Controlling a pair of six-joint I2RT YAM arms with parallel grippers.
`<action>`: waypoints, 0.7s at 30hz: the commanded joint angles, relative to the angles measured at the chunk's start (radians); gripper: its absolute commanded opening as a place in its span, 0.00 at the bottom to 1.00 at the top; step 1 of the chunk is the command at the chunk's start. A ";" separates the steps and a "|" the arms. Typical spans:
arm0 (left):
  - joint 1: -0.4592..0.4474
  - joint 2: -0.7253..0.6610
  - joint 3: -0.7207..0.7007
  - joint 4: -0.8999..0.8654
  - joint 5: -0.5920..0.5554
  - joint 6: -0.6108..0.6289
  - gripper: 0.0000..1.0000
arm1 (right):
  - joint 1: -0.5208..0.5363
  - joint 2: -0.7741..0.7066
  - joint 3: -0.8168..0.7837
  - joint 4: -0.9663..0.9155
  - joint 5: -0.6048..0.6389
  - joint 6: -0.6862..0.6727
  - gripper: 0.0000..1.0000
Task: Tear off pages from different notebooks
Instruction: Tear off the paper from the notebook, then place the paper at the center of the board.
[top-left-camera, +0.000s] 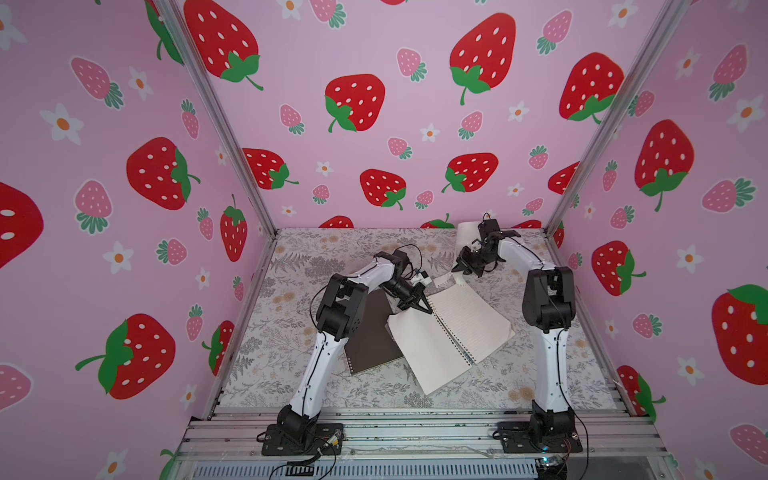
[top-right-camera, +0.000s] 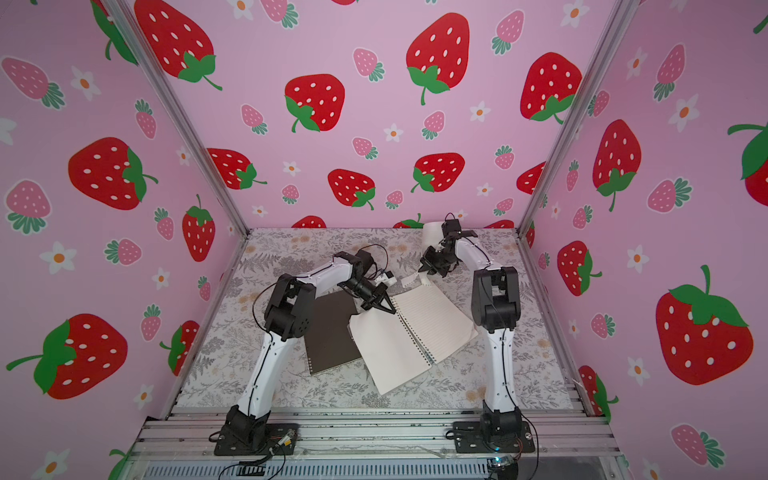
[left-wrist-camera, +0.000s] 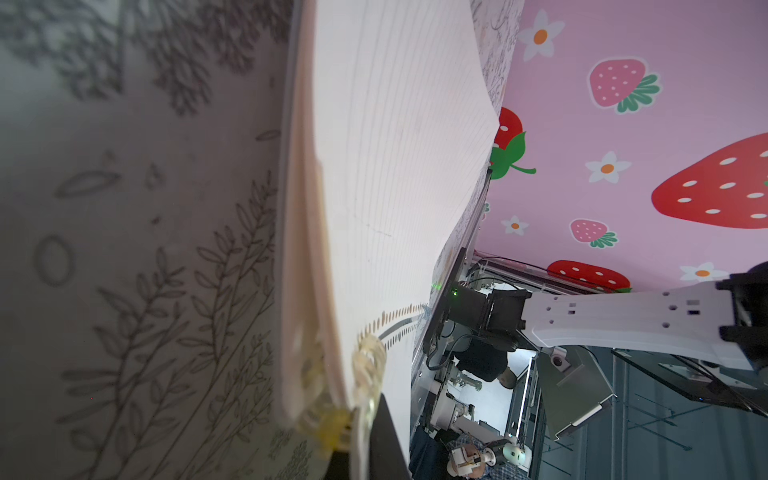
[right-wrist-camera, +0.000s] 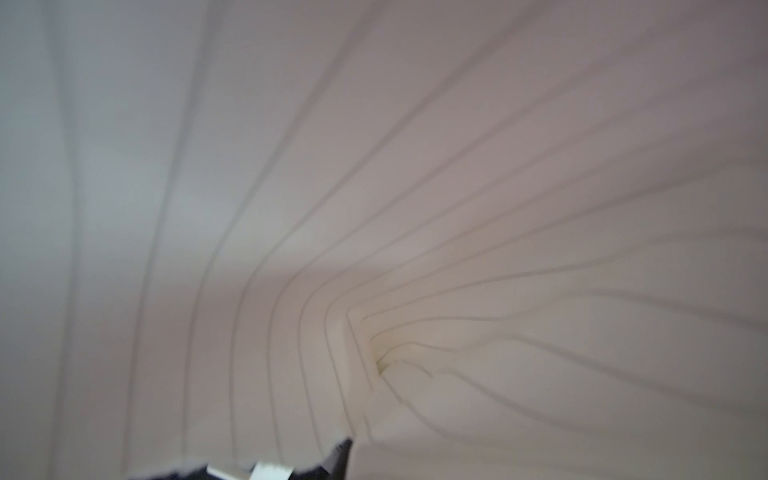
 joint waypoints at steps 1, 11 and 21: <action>0.009 -0.019 0.006 0.009 0.021 -0.001 0.00 | 0.001 -0.126 -0.092 0.052 0.004 -0.013 0.00; 0.045 -0.039 0.026 -0.006 -0.021 0.001 0.00 | -0.104 -0.337 -0.408 0.156 0.071 0.070 0.09; 0.039 -0.034 0.011 0.001 -0.011 0.006 0.00 | -0.231 -0.329 -0.497 0.176 0.049 0.131 0.72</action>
